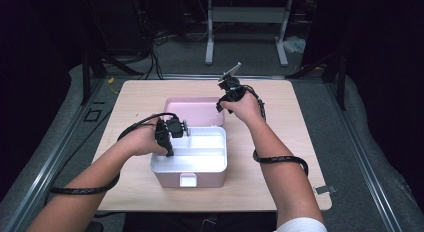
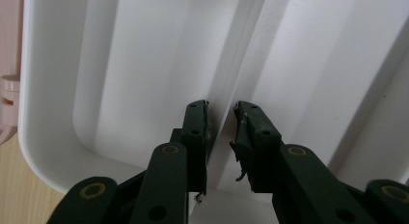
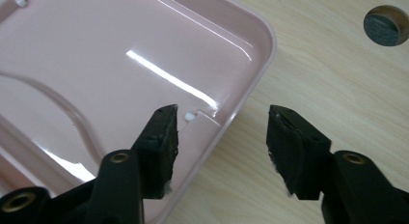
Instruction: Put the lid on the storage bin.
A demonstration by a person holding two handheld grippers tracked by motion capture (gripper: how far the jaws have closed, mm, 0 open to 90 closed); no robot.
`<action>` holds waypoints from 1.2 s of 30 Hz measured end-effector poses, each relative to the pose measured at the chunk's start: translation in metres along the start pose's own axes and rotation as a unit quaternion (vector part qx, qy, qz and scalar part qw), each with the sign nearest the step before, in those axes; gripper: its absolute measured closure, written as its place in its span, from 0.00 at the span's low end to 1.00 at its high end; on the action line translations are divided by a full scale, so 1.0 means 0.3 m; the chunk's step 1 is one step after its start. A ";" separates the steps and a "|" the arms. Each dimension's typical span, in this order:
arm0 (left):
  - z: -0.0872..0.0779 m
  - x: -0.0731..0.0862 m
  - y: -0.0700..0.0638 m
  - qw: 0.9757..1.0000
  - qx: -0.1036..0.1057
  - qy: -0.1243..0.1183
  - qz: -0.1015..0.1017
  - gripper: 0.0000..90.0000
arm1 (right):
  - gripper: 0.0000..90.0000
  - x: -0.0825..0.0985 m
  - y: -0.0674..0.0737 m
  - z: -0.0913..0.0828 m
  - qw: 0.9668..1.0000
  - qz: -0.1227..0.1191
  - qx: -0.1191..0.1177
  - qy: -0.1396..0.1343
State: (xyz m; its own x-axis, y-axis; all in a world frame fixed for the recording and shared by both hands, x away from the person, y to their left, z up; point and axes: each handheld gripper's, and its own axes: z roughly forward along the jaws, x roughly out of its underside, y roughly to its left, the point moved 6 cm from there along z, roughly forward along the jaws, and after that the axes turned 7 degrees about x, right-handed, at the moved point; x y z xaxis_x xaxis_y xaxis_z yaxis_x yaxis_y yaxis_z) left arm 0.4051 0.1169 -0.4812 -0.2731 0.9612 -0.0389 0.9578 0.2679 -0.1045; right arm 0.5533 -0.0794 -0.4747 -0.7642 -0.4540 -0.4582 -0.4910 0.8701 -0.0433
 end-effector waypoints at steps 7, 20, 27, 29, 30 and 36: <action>0.001 -0.001 0.001 1.000 0.000 0.000 0.001 0.82 | 0.55 -0.024 -0.004 0.012 1.000 0.011 0.016 0.004; -0.001 0.000 0.000 1.000 -0.001 0.000 -0.001 0.82 | 0.68 -0.031 -0.028 0.057 0.997 0.066 0.019 0.020; 0.001 -0.003 0.000 1.000 -0.001 0.003 -0.003 0.82 | 0.74 -0.023 -0.026 0.078 0.996 0.086 0.007 0.029; 0.001 -0.003 0.000 1.000 -0.001 0.004 -0.005 0.82 | 0.76 -0.022 -0.023 0.084 0.995 0.090 0.006 0.031; 0.001 -0.003 0.000 1.000 -0.001 0.004 -0.005 0.82 | 0.77 -0.022 -0.022 0.085 0.995 0.092 0.007 0.029; 0.000 -0.002 0.001 1.000 -0.002 0.002 -0.003 0.82 | 0.80 -0.020 -0.012 0.094 0.994 0.106 0.002 0.030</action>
State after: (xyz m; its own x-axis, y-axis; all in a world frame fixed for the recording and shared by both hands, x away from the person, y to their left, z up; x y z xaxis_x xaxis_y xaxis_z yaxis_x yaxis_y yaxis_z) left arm 0.4056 0.1163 -0.4813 -0.2789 0.9597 -0.0333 0.9563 0.2744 -0.1013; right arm 0.5713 -0.0744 -0.4969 -0.8743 -0.2705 -0.4030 -0.3144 0.9482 0.0456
